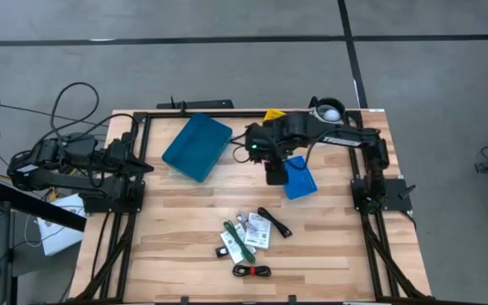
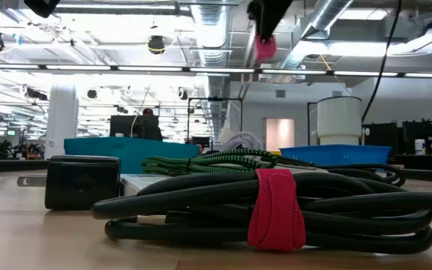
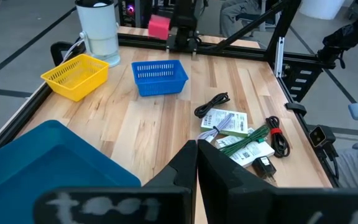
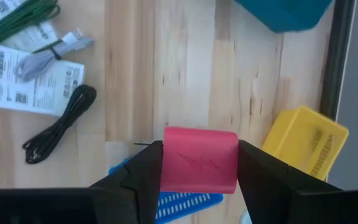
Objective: Pick and place items into bin
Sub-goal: Put the pink charger adapter into the blue bin
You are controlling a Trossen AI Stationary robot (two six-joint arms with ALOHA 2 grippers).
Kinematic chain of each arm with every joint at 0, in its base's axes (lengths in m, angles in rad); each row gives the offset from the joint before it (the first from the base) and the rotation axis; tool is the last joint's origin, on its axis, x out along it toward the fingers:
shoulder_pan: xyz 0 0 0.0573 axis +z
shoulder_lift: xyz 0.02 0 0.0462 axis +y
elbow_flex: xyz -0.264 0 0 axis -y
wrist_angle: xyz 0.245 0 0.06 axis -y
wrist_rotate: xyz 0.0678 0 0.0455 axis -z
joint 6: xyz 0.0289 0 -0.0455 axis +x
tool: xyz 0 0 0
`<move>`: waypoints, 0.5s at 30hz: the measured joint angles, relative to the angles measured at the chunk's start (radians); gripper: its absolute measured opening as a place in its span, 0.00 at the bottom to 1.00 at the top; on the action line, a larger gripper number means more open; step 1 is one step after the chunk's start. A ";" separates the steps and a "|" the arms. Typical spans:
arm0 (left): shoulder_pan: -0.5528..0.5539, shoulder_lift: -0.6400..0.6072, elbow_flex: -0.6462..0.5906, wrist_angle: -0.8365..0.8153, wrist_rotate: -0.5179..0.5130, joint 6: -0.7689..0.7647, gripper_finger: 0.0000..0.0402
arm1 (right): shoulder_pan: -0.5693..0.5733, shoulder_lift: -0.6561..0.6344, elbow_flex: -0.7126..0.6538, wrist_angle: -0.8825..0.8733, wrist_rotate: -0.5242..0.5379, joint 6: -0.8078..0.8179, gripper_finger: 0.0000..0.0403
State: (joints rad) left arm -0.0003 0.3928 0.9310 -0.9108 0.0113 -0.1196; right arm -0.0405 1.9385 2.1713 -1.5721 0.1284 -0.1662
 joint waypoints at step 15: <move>0.000 0.000 0.000 0.000 0.000 0.000 0.00 | -0.030 -0.264 -0.536 0.135 -0.047 0.087 0.43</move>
State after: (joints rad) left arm -0.0006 0.3927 0.9310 -0.9112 0.0113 -0.1196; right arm -0.0708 1.6747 1.6352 -1.4369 0.0813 -0.0797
